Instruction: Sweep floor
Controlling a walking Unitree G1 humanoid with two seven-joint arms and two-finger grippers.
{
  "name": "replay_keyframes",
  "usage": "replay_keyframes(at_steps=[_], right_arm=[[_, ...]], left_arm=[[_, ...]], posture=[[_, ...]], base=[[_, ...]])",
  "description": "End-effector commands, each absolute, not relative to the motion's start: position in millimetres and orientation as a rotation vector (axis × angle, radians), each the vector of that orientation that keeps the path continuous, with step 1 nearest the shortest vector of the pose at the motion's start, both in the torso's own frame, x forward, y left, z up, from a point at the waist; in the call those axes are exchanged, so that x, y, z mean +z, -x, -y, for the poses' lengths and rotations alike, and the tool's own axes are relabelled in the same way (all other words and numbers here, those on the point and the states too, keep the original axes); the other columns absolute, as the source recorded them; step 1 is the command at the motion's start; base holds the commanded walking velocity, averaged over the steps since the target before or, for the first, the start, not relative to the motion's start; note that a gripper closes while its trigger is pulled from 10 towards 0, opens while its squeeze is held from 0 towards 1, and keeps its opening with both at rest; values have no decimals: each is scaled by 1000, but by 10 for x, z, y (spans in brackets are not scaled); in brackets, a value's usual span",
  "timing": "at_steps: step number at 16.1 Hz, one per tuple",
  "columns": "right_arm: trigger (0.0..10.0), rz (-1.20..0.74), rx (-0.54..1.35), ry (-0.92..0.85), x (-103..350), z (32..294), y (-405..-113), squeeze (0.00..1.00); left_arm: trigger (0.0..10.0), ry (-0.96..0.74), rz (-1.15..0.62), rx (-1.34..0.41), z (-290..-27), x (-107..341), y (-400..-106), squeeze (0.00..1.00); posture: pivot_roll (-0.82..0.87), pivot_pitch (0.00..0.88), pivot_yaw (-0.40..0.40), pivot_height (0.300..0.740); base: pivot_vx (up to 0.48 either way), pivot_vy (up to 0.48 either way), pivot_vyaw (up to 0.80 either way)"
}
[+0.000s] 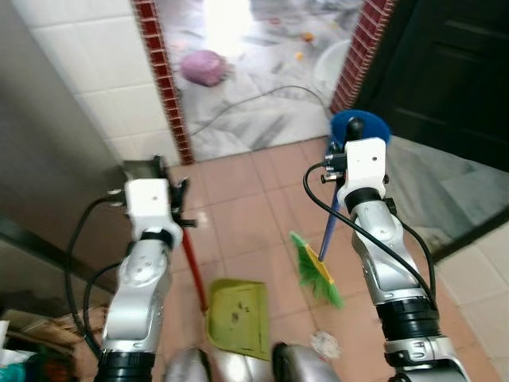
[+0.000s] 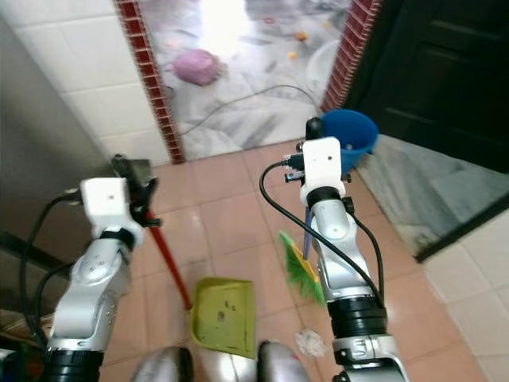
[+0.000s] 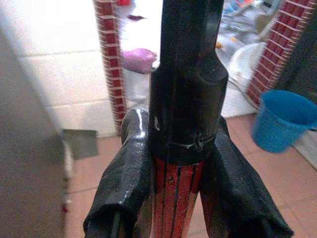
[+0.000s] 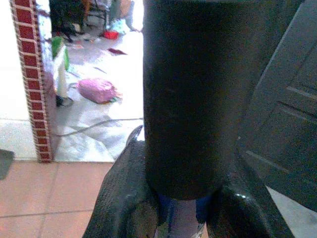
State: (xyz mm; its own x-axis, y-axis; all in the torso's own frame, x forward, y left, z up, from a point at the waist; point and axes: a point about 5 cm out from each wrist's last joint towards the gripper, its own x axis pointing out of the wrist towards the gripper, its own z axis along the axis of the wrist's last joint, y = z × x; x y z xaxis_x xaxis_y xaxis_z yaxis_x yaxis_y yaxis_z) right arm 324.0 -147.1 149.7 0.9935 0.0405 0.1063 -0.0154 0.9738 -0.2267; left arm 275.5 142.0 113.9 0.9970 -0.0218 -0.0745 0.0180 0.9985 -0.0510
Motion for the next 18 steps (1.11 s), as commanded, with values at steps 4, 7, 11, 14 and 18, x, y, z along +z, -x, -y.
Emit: replay_keyframes(at_steps=[4, 7, 11, 14, 18], right_arm=[[10000, 156, 10, 295, 1553, 1485, -3230, 0], [10000, 185, 10, 335, 1586, 1491, -3235, 0], [10000, 193, -9, 367, 1595, 1531, -3234, 0], [10000, 182, -43, 413, 1570, 1627, -3231, 0], [10000, 171, -42, 426, 1545, 1640, -3235, 0]], left_arm=[[10000, 63, -28, -9, -1457, 1256, -2776, 0], [10000, 68, -31, -13, -1443, 1252, -2777, 0], [10000, 69, -30, -14, -1441, 1254, -2787, 0], [10000, 57, -24, -14, -1452, 1262, -2809, 0], [10000, 45, -15, 7, -1497, 1275, -2824, 0]], posture=[[-19, 152, 21, 740], [-23, 147, 20, 740], [-29, 138, 20, 740], [-31, 132, 17, 740], [-29, 127, 9, 740]], base=[[0, -172, 0], [0, -349, 0], [0, -346, 0], [0, -331, 0], [0, -143, 0]])
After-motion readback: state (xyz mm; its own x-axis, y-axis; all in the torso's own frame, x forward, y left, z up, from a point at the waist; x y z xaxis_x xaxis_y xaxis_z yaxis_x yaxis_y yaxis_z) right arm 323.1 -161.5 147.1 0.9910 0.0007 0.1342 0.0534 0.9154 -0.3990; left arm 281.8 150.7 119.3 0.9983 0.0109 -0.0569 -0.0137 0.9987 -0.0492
